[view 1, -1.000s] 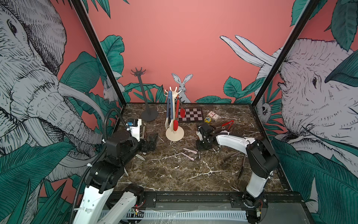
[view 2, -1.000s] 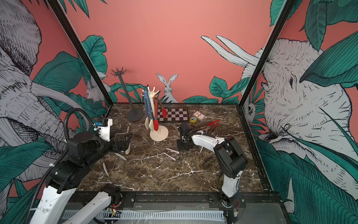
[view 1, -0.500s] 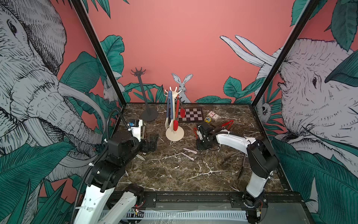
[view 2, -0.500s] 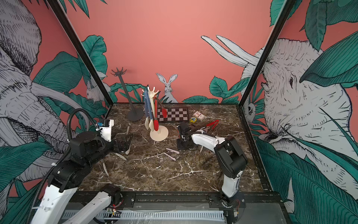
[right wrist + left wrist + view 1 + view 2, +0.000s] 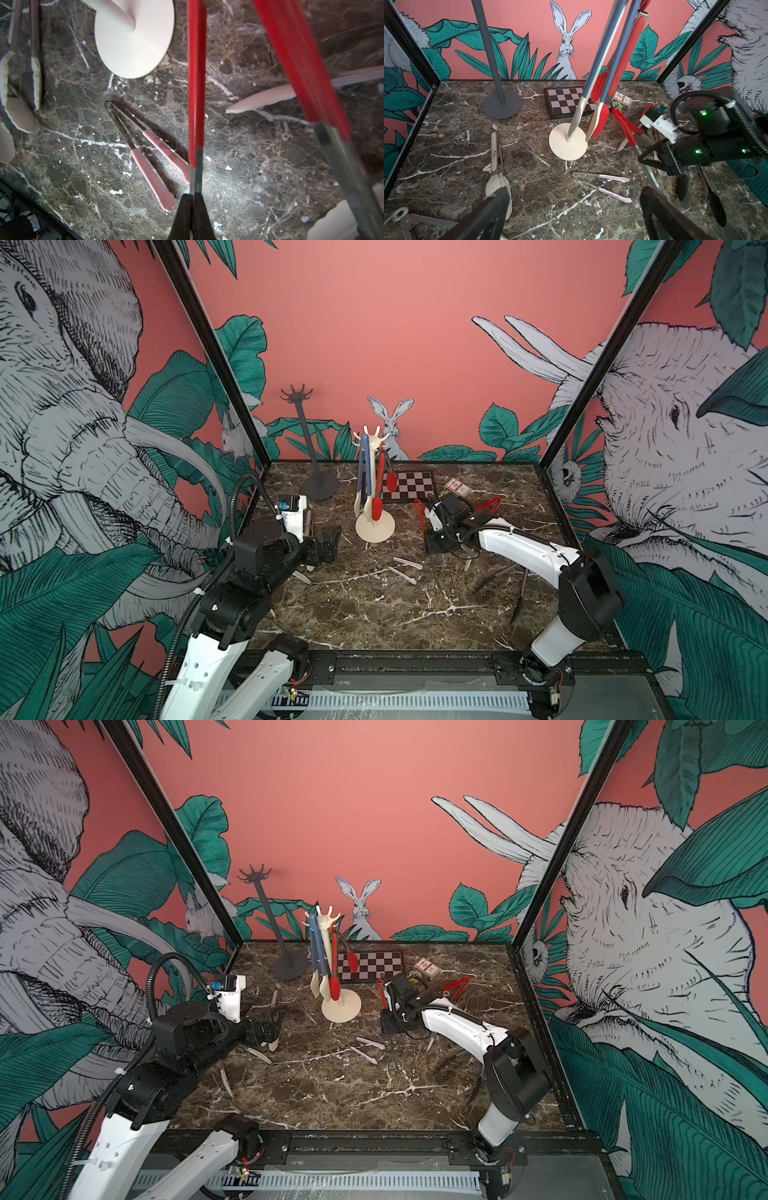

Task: Hang food tongs on kitchen utensil racks
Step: Pick up the food tongs from the center of the board.

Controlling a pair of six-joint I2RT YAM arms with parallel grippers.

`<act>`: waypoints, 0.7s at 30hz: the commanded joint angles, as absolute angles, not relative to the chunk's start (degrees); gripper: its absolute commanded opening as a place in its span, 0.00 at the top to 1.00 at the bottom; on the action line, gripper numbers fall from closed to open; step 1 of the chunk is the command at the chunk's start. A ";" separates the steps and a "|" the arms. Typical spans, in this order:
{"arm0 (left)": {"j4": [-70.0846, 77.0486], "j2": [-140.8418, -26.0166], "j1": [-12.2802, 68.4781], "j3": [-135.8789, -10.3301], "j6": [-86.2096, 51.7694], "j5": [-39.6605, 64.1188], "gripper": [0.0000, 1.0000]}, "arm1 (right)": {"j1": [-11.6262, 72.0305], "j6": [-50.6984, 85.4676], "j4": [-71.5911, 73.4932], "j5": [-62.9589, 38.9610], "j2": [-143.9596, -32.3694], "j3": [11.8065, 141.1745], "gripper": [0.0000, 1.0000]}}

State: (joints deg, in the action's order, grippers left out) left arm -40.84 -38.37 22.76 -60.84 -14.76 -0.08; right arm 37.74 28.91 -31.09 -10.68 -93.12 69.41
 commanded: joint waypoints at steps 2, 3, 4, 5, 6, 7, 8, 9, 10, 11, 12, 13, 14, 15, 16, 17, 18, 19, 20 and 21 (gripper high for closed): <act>-38.65 -37.96 22.54 -60.21 -15.40 -0.13 0.01 | 37.97 27.46 -28.01 -9.32 -88.52 69.96 1.00; -38.61 -37.96 22.58 -60.12 -15.49 -0.09 0.01 | 37.97 27.40 -27.34 -9.32 -87.89 69.86 1.00; -38.51 -37.86 22.53 -60.07 -15.56 -0.08 0.01 | 37.97 27.42 -26.64 -9.49 -87.21 69.56 1.00; -38.43 -37.82 22.52 -59.99 -15.60 -0.09 0.01 | 37.97 27.47 -26.22 -9.38 -86.81 69.44 1.00; -38.47 -37.80 22.59 -59.86 -15.64 -0.06 0.01 | 37.97 27.40 -26.04 -9.42 -86.38 69.41 1.00; -38.33 -37.73 22.53 -59.70 -15.73 -0.09 0.01 | 37.97 27.25 -25.67 -9.73 -85.94 69.41 1.00; -38.23 -37.63 22.50 -59.61 -15.72 -0.09 0.01 | 37.97 27.24 -25.09 -9.91 -85.42 69.35 1.00; -38.17 -37.62 22.55 -59.50 -15.79 -0.11 0.01 | 37.97 27.18 -24.57 -10.00 -84.91 69.19 1.00; -38.06 -37.61 22.53 -59.41 -15.80 -0.16 0.01 | 37.97 27.19 -23.75 -10.15 -84.15 68.79 1.00; -37.96 -37.55 22.57 -59.37 -15.82 -0.18 0.01 | 37.97 27.21 -22.46 -10.31 -83.19 68.29 1.00; -37.93 -37.51 22.58 -59.33 -15.80 -0.18 0.01 | 37.97 27.24 -21.34 -10.35 -82.34 67.69 1.00; -37.90 -37.48 22.50 -59.38 -15.91 -0.18 0.01 | 37.97 27.16 -20.03 -10.22 -81.28 67.16 1.00; -37.72 -37.52 22.59 -59.25 -15.99 -0.18 0.01 | 37.97 27.24 -18.95 -10.12 -80.33 66.76 1.00; -37.67 -37.51 22.59 -59.19 -16.03 -0.11 0.01 | 37.97 27.13 -18.16 -10.06 -79.58 66.46 1.00; -37.47 -37.50 22.54 -59.08 -16.17 -0.09 0.01 | 37.97 27.03 -17.27 -9.85 -78.75 66.21 1.00; -37.36 -37.52 22.63 -59.06 -16.30 -0.09 0.01 | 37.97 26.98 -16.58 -9.55 -77.93 66.03 1.00; -37.30 -37.51 22.53 -59.05 -16.35 -0.01 0.01 | 37.97 27.06 -15.99 -9.27 -77.28 65.89 1.00; -37.26 -37.51 22.56 -58.94 -16.37 0.00 0.01 | 37.97 26.90 -15.02 -8.91 -76.48 65.51 1.00; -37.09 -37.53 22.52 -58.84 -16.48 -0.04 0.01 | 37.97 27.07 -13.88 -8.44 -75.69 65.06 1.00; -36.94 -37.53 22.57 -58.73 -16.68 -0.08 0.01 | 37.99 27.15 -12.89 -8.09 -75.04 64.71 1.00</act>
State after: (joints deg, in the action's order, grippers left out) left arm -38.63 -38.02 22.76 -59.51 -15.77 -0.05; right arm 37.74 27.77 -19.73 -9.80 -77.69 65.52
